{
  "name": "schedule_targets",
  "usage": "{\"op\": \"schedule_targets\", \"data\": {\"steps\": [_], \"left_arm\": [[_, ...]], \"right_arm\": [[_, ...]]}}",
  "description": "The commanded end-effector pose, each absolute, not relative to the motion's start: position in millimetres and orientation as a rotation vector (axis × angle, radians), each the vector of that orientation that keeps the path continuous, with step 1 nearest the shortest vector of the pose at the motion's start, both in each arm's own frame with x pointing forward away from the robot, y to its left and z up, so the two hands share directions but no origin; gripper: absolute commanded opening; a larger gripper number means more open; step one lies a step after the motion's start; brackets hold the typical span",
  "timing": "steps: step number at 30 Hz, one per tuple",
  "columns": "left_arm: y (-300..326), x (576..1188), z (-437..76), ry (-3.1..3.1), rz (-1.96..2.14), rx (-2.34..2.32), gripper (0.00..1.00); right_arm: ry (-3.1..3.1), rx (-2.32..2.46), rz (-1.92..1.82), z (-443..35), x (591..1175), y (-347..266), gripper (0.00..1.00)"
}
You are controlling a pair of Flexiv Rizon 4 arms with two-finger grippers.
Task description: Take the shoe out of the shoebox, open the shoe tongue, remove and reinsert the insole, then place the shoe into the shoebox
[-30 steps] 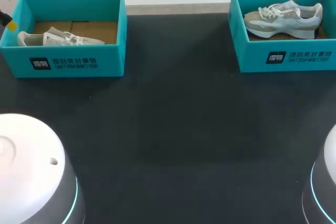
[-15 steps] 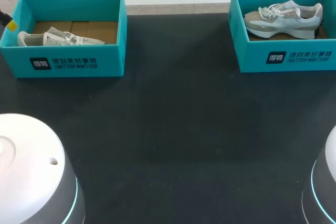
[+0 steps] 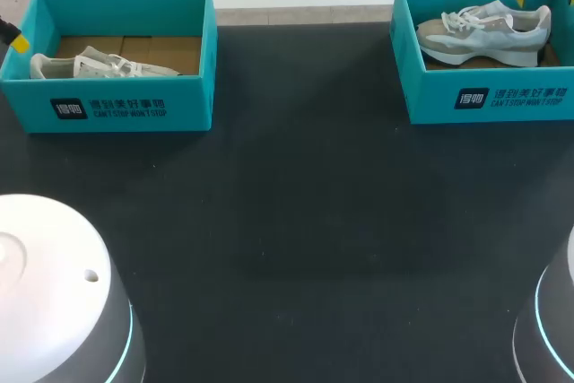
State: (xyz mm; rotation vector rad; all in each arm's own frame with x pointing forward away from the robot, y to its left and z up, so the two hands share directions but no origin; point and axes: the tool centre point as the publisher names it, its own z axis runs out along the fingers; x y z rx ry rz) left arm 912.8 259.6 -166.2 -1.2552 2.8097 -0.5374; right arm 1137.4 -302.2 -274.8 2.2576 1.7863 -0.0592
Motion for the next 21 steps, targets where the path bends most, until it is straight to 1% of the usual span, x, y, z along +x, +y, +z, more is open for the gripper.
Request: {"op": "schedule_targets", "data": {"steps": [1,2,4,5,7,8,10,11,12,16,21], "left_arm": [[260.0,912.0,-166.0,2.810,-0.535,-1.254,1.00],[260.0,912.0,-166.0,2.810,-0.535,-1.254,1.00],[260.0,912.0,-166.0,2.810,-0.535,-1.254,1.00],[260.0,912.0,-166.0,2.810,-0.535,-1.254,1.00],[260.0,912.0,-166.0,2.810,-0.535,-1.254,1.00],[260.0,912.0,-166.0,2.810,-0.535,-1.254,1.00],[260.0,912.0,-166.0,2.810,-0.535,-1.254,1.00],[260.0,912.0,-166.0,2.810,-0.535,-1.254,1.00],[260.0,912.0,-166.0,2.810,-0.535,-1.254,1.00],[260.0,912.0,-166.0,2.810,-0.535,-1.254,1.00],[260.0,912.0,-166.0,2.810,-0.535,-1.254,1.00]], "right_arm": [[1.816,2.300,-0.112,-288.9,1153.8,-312.7,1.00],[1.814,2.298,-0.112,-289.9,1155.0,-314.1,1.00],[1.812,2.299,-0.107,-295.2,1158.8,-319.0,0.75],[1.815,2.296,-0.099,-297.1,1160.6,-320.3,0.73],[1.819,2.292,-0.098,-301.7,1162.7,-322.2,0.74],[1.825,2.291,-0.094,-303.5,1161.2,-318.9,0.73],[1.826,2.294,-0.095,-308.7,1161.6,-320.2,0.69],[1.827,2.295,-0.093,-311.1,1161.6,-320.6,0.65],[1.831,2.297,-0.093,-314.4,1162.0,-320.8,0.65],[1.849,2.299,-0.082,-322.9,1160.7,-320.2,0.70],[1.847,2.309,-0.090,-333.3,1158.6,-323.0,0.65]]}}
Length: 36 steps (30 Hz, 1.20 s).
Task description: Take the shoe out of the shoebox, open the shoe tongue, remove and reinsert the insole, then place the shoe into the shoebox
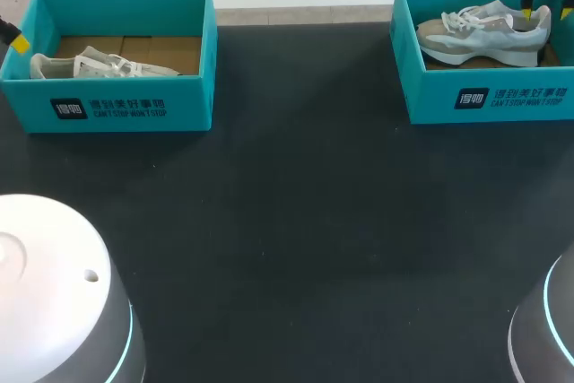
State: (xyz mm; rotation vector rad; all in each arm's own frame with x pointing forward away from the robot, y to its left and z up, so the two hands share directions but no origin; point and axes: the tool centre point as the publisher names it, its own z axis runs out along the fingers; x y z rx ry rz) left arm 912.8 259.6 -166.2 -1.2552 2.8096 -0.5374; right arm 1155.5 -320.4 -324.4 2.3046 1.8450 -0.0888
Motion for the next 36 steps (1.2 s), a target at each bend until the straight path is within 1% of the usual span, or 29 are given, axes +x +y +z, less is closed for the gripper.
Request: {"op": "schedule_targets", "data": {"steps": [1,2,3,4,7,9,10,11,12,17,24,32,36], "left_arm": [[260.0,912.0,-166.0,2.810,-0.535,-1.254,1.00],[260.0,912.0,-166.0,2.810,-0.535,-1.254,1.00],[260.0,912.0,-166.0,2.810,-0.535,-1.254,1.00],[260.0,912.0,-166.0,2.810,-0.535,-1.254,1.00],[260.0,912.0,-166.0,2.810,-0.535,-1.254,1.00],[260.0,912.0,-166.0,2.810,-0.535,-1.254,1.00],[260.0,912.0,-166.0,2.810,-0.535,-1.254,1.00],[260.0,912.0,-166.0,2.810,-0.535,-1.254,1.00],[260.0,912.0,-166.0,2.810,-0.535,-1.254,1.00],[260.0,912.0,-166.0,2.810,-0.535,-1.254,1.00],[260.0,912.0,-166.0,2.810,-0.535,-1.254,1.00],[260.0,912.0,-166.0,2.810,-0.535,-1.254,1.00],[260.0,912.0,-166.0,2.810,-0.535,-1.254,1.00]], "right_arm": [[1.847,2.310,-0.090,-333.4,1158.6,-323.0,0.65],[1.848,2.311,-0.090,-334.1,1158.5,-323.3,0.57],[1.853,2.310,-0.090,-336.0,1158.9,-324.6,0.52],[1.862,2.299,-0.102,-337.3,1159.4,-326.1,0.53],[1.872,2.293,-0.114,-338.5,1161.4,-327.2,0.48],[1.890,2.290,-0.136,-340.2,1162.7,-326.9,0.38],[1.901,2.283,-0.144,-341.2,1163.0,-326.5,0.27],[1.900,2.283,-0.143,-341.6,1163.2,-326.1,0.06],[1.902,2.281,-0.141,-341.8,1163.6,-325.6,0.00],[1.889,2.263,-0.166,-333.2,1158.7,-325.0,0.00],[1.892,2.239,-0.151,-306.8,1131.4,-322.7,0.00],[1.767,2.288,-0.058,-248.1,1104.7,-312.1,0.00],[1.719,2.274,-0.034,-211.3,1094.3,-294.9,0.00]]}}
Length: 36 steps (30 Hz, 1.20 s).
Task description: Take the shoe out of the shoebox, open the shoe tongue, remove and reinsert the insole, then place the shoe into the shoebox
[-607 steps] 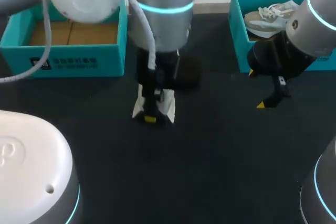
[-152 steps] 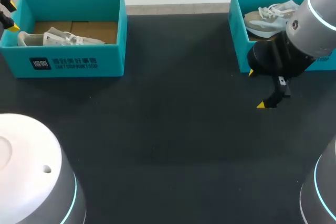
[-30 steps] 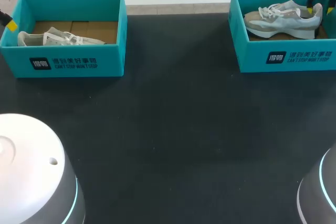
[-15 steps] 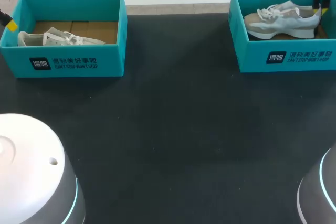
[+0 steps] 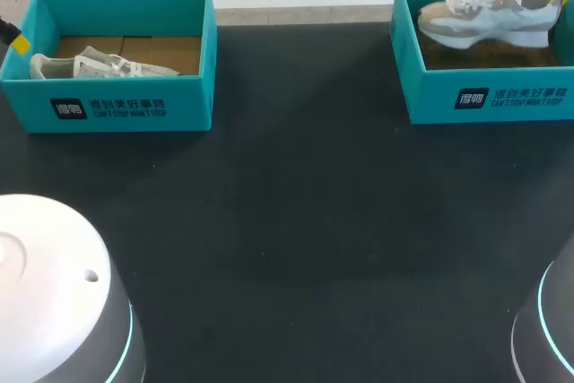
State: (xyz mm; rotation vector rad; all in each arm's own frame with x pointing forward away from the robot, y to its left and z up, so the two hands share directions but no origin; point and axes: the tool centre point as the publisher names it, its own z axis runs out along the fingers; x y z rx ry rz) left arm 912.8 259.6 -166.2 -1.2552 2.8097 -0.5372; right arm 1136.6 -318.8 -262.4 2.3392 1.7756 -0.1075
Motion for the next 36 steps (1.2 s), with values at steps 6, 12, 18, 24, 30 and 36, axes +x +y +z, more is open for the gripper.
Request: {"op": "schedule_targets", "data": {"steps": [6,12,18,24,30,36], "left_arm": [[260.0,912.0,-166.0,2.810,-0.535,-1.254,1.00],[260.0,912.0,-166.0,2.810,-0.535,-1.254,1.00],[260.0,912.0,-166.0,2.810,-0.535,-1.254,1.00],[260.0,912.0,-166.0,2.810,-0.535,-1.254,1.00],[260.0,912.0,-166.0,2.810,-0.535,-1.254,1.00],[260.0,912.0,-166.0,2.810,-0.535,-1.254,1.00]], "right_arm": [[1.676,2.244,-0.003,-173.6,1082.5,-276.7,0.00],[1.589,2.225,0.047,-150.5,1075.4,-263.7,0.00],[1.589,2.225,0.047,-150.5,1075.4,-263.7,0.00],[1.644,2.250,0.041,-151.3,1037.3,-237.2,0.00],[1.605,2.301,0.058,-148.9,987.2,-197.3,0.00],[1.597,2.355,0.114,-152.8,941.8,-150.6,0.00]]}}
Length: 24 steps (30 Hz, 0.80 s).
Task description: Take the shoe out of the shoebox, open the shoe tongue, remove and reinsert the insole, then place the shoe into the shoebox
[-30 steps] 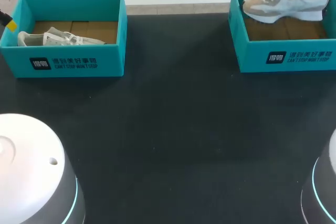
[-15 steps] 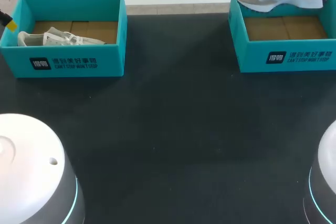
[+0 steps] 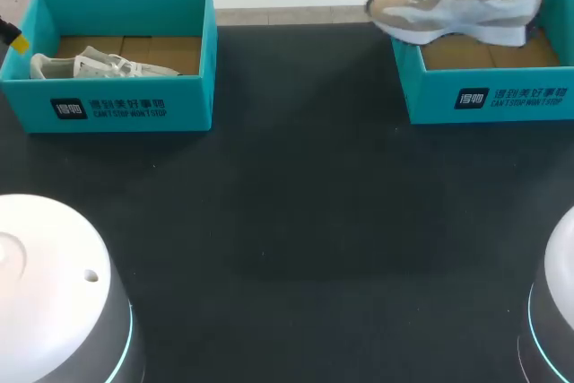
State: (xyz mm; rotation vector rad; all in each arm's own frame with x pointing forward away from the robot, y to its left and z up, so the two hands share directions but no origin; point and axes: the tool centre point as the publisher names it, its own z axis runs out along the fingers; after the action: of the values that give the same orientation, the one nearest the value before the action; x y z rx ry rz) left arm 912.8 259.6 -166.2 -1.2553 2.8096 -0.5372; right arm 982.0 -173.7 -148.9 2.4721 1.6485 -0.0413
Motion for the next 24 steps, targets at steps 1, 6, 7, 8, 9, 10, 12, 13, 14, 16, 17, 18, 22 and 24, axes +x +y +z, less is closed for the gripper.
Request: {"op": "schedule_targets", "data": {"steps": [1,6,7,8,9,10,12,13,14,16,17,18,22,24], "left_arm": [[260.0,912.0,-166.0,2.810,-0.535,-1.254,1.00],[260.0,912.0,-166.0,2.810,-0.535,-1.254,1.00],[260.0,912.0,-166.0,2.810,-0.535,-1.254,1.00],[260.0,912.0,-166.0,2.810,-0.535,-1.254,1.00],[260.0,912.0,-166.0,2.810,-0.535,-1.254,1.00],[260.0,912.0,-166.0,2.810,-0.535,-1.254,1.00],[260.0,912.0,-166.0,2.810,-0.535,-1.254,1.00],[260.0,912.0,-166.0,2.810,-0.535,-1.254,1.00],[260.0,912.0,-166.0,2.810,-0.535,-1.254,1.00],[260.0,912.0,-166.0,2.810,-0.535,-1.254,1.00],[260.0,912.0,-166.0,2.810,-0.535,-1.254,1.00],[260.0,912.0,-166.0,2.810,-0.535,-1.254,1.00],[260.0,912.0,-166.0,2.810,-0.535,-1.254,1.00],[260.0,912.0,-166.0,2.810,-0.535,-1.254,1.00]], "right_arm": [[1.591,2.347,0.139,-154.1,935.1,-139.5,0.00],[1.622,2.358,0.181,-155.3,930.1,-128.7,0.00],[1.622,2.358,0.181,-155.3,930.1,-128.7,0.00],[1.622,2.358,0.181,-155.3,930.1,-128.7,0.00],[1.622,2.358,0.181,-155.3,930.1,-128.7,0.00],[1.622,2.358,0.181,-155.3,930.1,-128.7,0.00],[1.622,2.358,0.181,-155.3,930.1,-128.7,0.00],[1.622,2.358,0.181,-155.3,930.1,-128.7,0.00],[1.622,2.358,0.181,-155.3,930.1,-128.7,0.00],[1.622,2.358,0.181,-155.3,930.1,-128.7,0.00],[1.622,2.358,0.181,-155.3,930.1,-128.7,0.00],[1.622,2.358,0.181,-155.3,930.1,-128.7,0.00],[1.622,2.358,0.181,-155.3,930.1,-128.7,0.00],[1.613,2.355,0.192,-155.5,911.9,-110.7,0.00]]}}
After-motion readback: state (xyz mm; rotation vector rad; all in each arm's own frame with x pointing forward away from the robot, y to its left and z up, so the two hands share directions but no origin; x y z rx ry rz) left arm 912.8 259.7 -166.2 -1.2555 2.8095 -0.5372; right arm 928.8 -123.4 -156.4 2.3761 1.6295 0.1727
